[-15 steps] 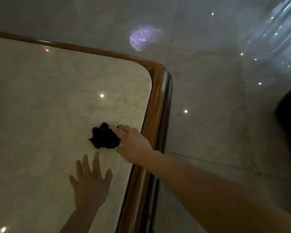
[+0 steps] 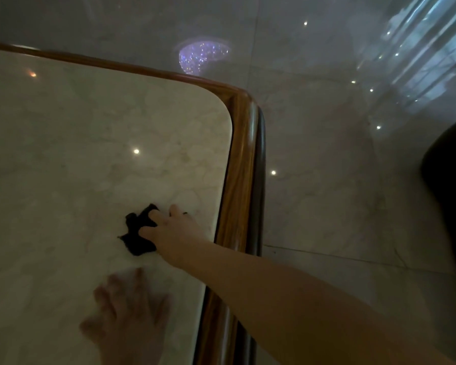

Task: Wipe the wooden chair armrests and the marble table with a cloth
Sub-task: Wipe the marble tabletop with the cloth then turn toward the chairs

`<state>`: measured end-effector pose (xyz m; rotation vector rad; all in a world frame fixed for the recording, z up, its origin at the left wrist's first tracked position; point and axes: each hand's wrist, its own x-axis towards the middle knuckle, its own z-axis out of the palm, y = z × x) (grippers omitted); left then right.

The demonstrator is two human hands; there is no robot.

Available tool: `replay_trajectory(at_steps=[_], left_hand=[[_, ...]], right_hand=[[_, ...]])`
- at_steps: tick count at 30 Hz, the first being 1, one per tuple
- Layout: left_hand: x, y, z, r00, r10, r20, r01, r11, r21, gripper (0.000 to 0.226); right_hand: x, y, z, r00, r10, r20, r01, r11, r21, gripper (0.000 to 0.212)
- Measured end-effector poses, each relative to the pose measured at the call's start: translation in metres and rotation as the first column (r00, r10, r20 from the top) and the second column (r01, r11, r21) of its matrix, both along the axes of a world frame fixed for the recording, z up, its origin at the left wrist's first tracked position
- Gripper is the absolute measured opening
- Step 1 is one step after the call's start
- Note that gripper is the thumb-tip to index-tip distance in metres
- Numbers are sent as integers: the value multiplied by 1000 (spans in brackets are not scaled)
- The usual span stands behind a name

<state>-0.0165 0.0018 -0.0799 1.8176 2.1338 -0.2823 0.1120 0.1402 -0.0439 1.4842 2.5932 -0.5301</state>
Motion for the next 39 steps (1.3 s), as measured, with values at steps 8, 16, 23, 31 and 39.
replay_trajectory(at_steps=[8, 16, 23, 31, 39], left_hand=[[1, 4, 15, 999, 13, -29, -16, 997, -70, 80], [19, 14, 64, 998, 1, -59, -3, 999, -44, 77], [52, 12, 131, 992, -106, -66, 111, 991, 70, 75], [115, -11, 241, 952, -303, -40, 303, 920, 250, 74], [192, -41, 347, 891, -453, -28, 432, 829, 356, 74]], right_hand=[[37, -21, 23, 960, -190, -206, 166, 978, -127, 45], [84, -45, 87, 916, -257, -309, 245, 966, -77, 42], [144, -78, 160, 868, -336, -366, 338, 939, -61, 44], [226, -137, 258, 808, -457, -371, 480, 877, -36, 40], [311, -212, 348, 687, -593, -421, 662, 749, 25, 39]])
